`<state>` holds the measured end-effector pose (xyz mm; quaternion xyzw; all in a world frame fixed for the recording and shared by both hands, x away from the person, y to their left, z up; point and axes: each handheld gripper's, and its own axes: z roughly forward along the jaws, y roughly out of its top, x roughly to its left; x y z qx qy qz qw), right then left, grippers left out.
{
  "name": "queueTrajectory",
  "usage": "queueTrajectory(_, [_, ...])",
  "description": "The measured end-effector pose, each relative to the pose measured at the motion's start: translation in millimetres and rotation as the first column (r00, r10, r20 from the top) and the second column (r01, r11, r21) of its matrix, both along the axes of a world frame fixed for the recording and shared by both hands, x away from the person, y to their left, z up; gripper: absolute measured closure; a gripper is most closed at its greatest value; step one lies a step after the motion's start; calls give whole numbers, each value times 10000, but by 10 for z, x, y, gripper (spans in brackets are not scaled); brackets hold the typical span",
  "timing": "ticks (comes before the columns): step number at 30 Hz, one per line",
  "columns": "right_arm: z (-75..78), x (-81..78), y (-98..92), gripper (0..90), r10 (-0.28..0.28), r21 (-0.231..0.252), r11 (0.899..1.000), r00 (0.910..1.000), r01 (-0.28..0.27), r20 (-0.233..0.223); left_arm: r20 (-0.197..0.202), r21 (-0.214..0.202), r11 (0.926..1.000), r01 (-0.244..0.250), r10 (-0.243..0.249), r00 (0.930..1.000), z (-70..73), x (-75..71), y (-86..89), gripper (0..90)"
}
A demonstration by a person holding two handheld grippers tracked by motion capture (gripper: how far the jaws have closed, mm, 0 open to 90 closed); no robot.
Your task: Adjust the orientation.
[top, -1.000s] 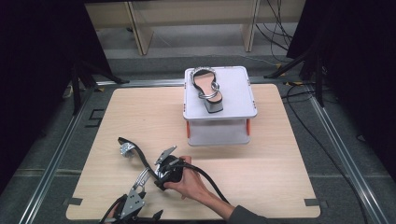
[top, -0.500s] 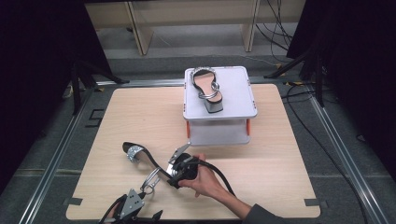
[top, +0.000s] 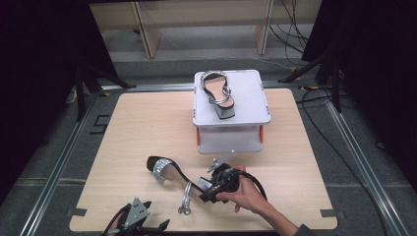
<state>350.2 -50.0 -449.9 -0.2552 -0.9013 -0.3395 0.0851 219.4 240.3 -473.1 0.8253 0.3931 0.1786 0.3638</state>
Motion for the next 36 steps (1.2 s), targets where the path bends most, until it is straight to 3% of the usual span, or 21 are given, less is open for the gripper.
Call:
queueTrajectory(4, [-53, -96, -266, 397, 31, 391, 9992, 9996, -20, -273, 74, -168, 9999, -43, 44, 10000, 3, 2, 9, 159])
queueTrajectory(7, [-80, -117, -355, 397, -33, 568, 9984, 9989, 59, -465, 92, -14, 10000, 2, -2, 10000, 4, 5, 12, 159])
queueTrajectory(8, [-99, -123, -391, 396, -85, 632, 9979, 9983, 122, -584, 107, -132, 9999, -39, 40, 9999, 0, 5, 7, 159])
queueTrajectory(9, [-131, -117, -446, 396, -356, 910, 9948, 9939, 452, -1045, 85, -184, 9998, -77, 79, 9999, 0, 7, 5, 158])
queueTrajectory(11, [-154, -86, -464, 396, -260, 1119, 9930, 9950, 368, -968, 61, -166, 9998, -55, 56, 10000, 1, 0, 3, 158])
queueTrajectory(13, [-160, -64, -476, 394, -250, 1229, 9916, 9923, 401, -1216, 61, -81, 10000, -40, 41, 10000, -8, 1, 3, 158])
queueTrajectory(14, [-164, -41, -494, 391, -199, 1258, 9915, 9950, 322, -978, 58, -128, 9999, -38, 39, 10000, -1, 6, 7, 158])
queueTrajectory(19, [-167, 3, -534, 372, -341, 1367, 9896, 9968, 438, -724, 92, -171, 9998, -85, 86, 9999, -5, 4, 6, 158])
queueTrajectory(21, [-156, 13, -551, 350, -812, 1366, 9861, 9915, 947, -1018, 56, -156, 9999, -65, 65, 10000, 6, 1, 5, 158])
queueTrajectory(22, [-166, 50, -575, 327, -1054, 1578, 9795, 9860, 1253, -1290, 45, -78, 10000, 9, -9, 10000, -8, 4, 1, 158])
queueTrajectory(23, [-176, 72, -580, 322, -1008, 1649, 9787, 9860, 1223, -1328, 57, -76, 10000, 51, -51, 10000, -7, 3, 0, 158])
queueTrajectory(28, [-166, 104, -581, 301, -1231, 1506, 9786, 9854, 1402, -1172, 61, -170, 9999, -2, 3, 10000, -6, 4, -5, 158])
queueTrajectory(32, [-168, 143, -596, 268, -1678, 1606, 9696, 9794, 1846, -1125, 48, -145, 9999, 33, -32, 10000, 1, 2, -3, 158])
queueTrajectory(34, [-140, 164, -615, 360, -1626, 1779, 9689, 9845, 1719, -654, 39, -161, 9998, 67, -66, 10000, -3, 2, -8, 158])
queueTrajectory(35, [-140, 164, -615, 360, -1626, 1779, 9689, 9845, 1719, -654, 39, -161, 9998, 67, -66, 10000, -3, 2, -8, 158])
queueTrajectory(36, [-122, 162, -597, 345, -1586, 1373, 9773, 9869, 1611, -293, 29, -277, 9996, 22, -21, 10000, -1, 0, -11, 157])
